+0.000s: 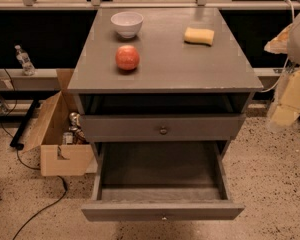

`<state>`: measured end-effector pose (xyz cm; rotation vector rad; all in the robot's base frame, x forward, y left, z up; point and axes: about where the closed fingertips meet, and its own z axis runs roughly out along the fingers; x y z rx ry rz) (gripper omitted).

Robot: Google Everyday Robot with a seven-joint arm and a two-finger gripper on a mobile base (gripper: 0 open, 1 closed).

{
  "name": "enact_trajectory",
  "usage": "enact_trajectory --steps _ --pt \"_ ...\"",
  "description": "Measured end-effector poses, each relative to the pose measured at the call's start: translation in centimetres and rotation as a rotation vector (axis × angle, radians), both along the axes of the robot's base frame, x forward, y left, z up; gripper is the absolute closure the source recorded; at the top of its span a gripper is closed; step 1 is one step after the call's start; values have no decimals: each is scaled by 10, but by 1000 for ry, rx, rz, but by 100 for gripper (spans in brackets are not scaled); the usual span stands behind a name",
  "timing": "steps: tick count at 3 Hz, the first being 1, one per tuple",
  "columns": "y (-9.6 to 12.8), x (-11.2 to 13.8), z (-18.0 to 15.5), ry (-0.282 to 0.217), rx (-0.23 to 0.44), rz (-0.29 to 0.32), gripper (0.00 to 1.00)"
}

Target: Place apple into middle drawer

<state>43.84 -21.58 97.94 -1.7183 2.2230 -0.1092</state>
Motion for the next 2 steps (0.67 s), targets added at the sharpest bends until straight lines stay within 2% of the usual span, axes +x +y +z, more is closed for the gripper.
enact_trajectory --steps 1,2 --pt "0 0 0 0 0 0 0" --pt "2 37 -3 -55 102 -48 0"
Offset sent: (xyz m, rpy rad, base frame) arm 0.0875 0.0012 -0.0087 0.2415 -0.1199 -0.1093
